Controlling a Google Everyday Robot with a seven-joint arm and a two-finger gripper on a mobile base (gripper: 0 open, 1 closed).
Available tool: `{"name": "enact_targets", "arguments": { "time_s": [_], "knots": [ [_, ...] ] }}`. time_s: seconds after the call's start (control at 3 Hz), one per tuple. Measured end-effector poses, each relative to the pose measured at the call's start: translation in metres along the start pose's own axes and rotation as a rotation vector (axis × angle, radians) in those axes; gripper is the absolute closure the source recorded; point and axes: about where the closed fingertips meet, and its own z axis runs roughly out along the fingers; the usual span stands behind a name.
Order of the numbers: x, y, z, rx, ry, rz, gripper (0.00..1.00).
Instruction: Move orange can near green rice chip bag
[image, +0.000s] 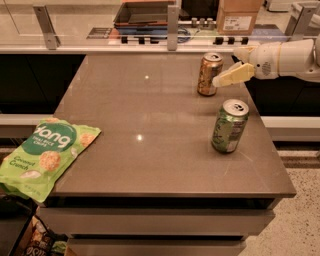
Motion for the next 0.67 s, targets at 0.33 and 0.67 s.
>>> {"name": "enact_targets", "arguments": {
  "time_s": [0.33, 0.67],
  "knots": [
    [-0.0022, 0.0023, 0.0097, 0.027, -0.047, -0.007, 0.00],
    [-0.0021, 0.0024, 0.0098, 0.027, -0.047, -0.007, 0.00]
  ]
}}
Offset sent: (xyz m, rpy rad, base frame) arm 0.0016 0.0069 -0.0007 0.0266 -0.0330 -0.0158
